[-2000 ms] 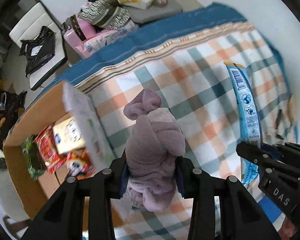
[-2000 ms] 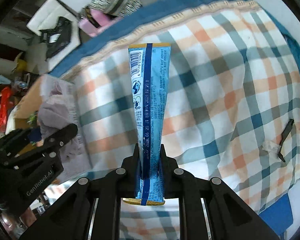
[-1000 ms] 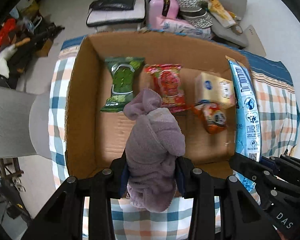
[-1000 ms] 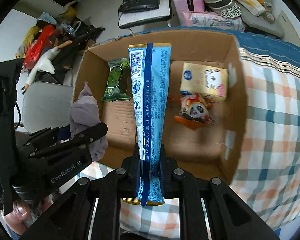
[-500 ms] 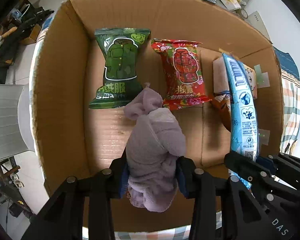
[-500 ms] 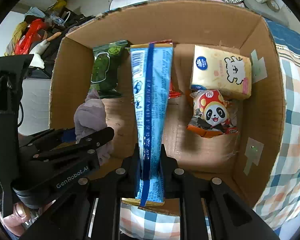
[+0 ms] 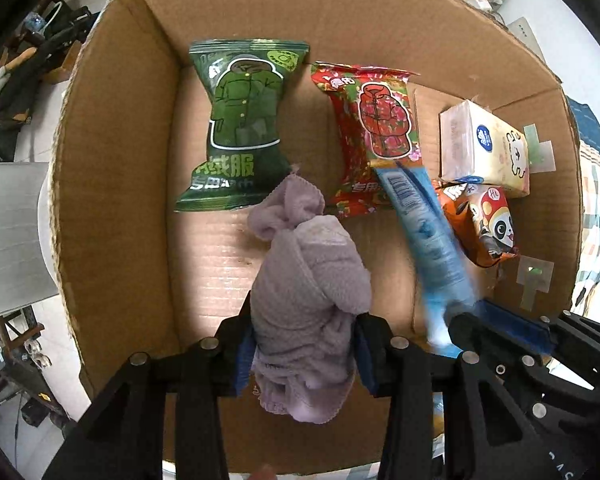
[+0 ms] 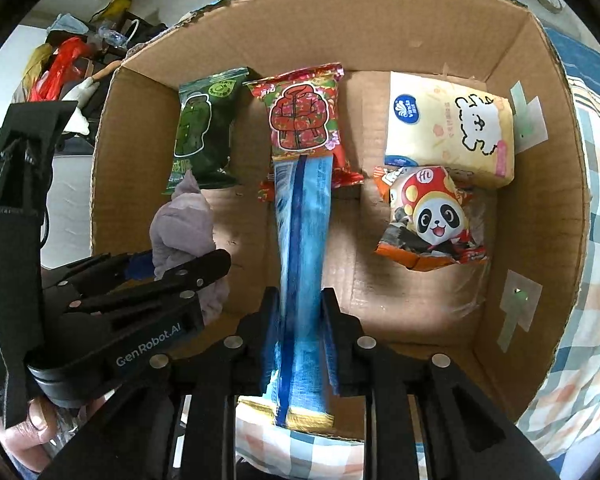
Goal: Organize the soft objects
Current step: 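Carry the cloth and packet into the box and open both grippers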
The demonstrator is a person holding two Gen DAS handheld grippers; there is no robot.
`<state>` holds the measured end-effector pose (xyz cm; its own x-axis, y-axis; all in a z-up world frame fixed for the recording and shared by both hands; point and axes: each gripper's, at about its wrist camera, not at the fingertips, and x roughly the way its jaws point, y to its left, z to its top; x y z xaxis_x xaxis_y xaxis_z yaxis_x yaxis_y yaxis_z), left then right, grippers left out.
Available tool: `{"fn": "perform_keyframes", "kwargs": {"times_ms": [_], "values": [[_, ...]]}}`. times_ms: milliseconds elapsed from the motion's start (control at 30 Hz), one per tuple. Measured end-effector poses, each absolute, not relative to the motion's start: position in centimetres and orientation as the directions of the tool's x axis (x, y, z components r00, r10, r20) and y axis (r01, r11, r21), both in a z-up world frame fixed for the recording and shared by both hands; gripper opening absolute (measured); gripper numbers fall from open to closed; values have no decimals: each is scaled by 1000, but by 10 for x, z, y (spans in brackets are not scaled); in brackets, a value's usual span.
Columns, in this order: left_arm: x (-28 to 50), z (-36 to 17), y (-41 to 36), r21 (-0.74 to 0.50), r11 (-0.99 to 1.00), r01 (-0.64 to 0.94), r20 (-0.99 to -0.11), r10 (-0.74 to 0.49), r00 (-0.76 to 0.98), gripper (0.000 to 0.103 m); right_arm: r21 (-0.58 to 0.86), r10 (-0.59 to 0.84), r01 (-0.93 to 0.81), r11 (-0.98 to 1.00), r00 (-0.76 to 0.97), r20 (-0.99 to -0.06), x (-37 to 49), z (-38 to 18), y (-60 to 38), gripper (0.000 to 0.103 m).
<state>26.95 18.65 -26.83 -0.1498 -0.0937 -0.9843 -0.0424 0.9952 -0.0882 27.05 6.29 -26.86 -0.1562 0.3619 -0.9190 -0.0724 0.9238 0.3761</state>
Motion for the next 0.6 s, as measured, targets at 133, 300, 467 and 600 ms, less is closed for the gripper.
{"fn": "perform_keyframes", "kwargs": {"times_ms": [133,300,467,600], "values": [[266,-261,190,-90,995,-48,-988,-96,-124,54,377,363,-76,923,-149,-920,266,-265,63,32],[263,-238,191,-83,996,-44,-995,-85,-58,58,352,340,-94,931,-124,-932,261,-249,59,44],[256,-214,191,-46,998,-33,-999,-46,10,85,305,297,-111,946,-83,-951,255,-233,49,59],[251,-199,191,-24,999,-47,-998,-21,54,91,237,234,-124,964,-35,-972,248,-218,39,79]]}}
